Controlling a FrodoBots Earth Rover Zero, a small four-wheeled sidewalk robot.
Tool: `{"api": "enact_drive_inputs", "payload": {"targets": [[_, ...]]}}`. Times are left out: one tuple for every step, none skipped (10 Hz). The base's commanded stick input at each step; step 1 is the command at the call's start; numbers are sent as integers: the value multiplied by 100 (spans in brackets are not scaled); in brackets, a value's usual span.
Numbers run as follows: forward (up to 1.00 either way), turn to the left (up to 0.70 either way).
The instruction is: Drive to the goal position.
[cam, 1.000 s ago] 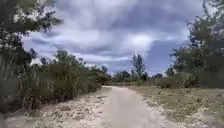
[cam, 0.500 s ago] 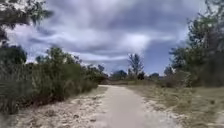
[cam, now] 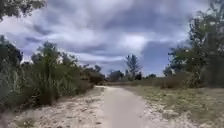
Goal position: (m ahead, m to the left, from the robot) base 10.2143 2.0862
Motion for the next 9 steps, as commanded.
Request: {"api": "enact_drive_inputs", "payload": {"targets": [[85,0],[85,0],[85,0],[85,0],[85,0],[85,0],[85,0],[85,0],[85,0]]}}
